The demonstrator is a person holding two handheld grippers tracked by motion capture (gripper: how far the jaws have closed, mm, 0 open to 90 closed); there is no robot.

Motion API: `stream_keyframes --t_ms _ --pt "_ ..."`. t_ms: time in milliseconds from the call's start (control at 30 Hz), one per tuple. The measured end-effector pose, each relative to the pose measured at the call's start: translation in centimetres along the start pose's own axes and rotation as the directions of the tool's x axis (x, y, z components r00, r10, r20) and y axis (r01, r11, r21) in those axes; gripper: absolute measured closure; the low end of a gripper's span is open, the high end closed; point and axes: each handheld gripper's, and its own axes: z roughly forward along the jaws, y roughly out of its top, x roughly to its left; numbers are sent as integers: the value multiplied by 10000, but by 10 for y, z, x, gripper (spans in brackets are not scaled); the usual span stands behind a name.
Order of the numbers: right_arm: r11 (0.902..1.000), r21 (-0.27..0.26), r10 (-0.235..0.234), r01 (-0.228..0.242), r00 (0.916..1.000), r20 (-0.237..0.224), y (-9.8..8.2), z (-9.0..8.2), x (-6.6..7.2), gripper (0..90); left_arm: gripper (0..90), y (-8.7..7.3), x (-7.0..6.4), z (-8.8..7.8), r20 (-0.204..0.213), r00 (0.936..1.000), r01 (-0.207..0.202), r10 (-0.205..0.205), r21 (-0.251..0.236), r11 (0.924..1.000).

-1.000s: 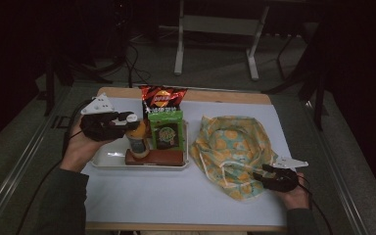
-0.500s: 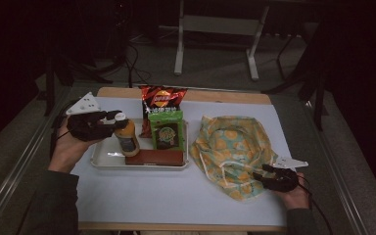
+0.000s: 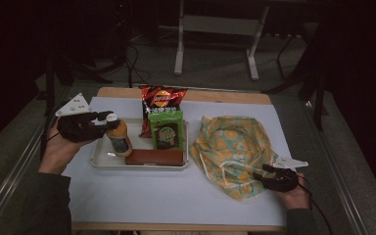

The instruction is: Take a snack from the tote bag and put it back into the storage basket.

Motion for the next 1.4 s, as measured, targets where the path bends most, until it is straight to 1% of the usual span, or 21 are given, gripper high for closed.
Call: stream_keyframes --t_ms 233,333,567,800,1033,1067,1167,1267,1400 --pt "10000 14 -2 1 10000 16 0 0 0 432 584 -5 5 -5 -17 10000 69 -69 -39 10000" --pt "10000 17 -6 6 10000 15 0 0 0 432 584 -10 8 -7 -110 9999 129 -128 10 9999" --pt "10000 -1 -6 6 10000 12 0 0 0 432 584 -17 13 -8 -257 9994 236 -234 76 9997" --pt "10000 3 0 0 10000 11 0 0 0 432 584 -25 17 -7 -257 9990 361 -357 140 9993" --pt "10000 14 24 -24 10000 2 0 0 0 431 584 -34 18 -2 -81 9992 405 -403 243 9989" --pt "10000 5 15 -15 10000 2 0 0 0 431 584 -37 18 0 39 9991 433 -434 213 9988" --pt "10000 13 12 -12 10000 6 0 0 0 431 584 -42 18 4 186 9988 443 -447 213 9988" --pt "10000 15 3 -3 10000 6 0 0 0 431 584 -45 16 7 123 9993 355 -359 317 9989" --pt "10000 14 5 -5 10000 4 0 0 0 431 585 -49 14 11 248 9994 240 -252 476 9986"
